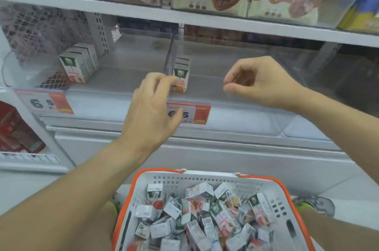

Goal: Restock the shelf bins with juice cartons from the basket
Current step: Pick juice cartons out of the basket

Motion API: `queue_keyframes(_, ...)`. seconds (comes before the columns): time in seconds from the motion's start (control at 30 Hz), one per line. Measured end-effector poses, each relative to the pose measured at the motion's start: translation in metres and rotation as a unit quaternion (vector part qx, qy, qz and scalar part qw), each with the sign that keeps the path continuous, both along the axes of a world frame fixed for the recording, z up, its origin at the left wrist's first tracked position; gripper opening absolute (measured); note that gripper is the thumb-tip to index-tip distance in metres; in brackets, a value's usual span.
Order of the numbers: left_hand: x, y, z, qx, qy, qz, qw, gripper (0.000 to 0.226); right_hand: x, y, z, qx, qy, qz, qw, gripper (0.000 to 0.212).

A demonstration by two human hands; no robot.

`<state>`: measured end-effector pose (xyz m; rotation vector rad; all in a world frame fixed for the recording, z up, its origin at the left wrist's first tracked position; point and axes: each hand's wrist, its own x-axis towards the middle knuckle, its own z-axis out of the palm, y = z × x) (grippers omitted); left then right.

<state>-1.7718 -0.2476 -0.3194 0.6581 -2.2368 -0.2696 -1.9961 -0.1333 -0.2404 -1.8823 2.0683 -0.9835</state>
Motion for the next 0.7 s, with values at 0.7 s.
queue_keyframes(0.7,0.037,0.145,-0.19,0.308,-0.519,-0.126,0.787,0.063,0.044,0.165,-0.302,0.401,0.046,0.13,0.906,0.059)
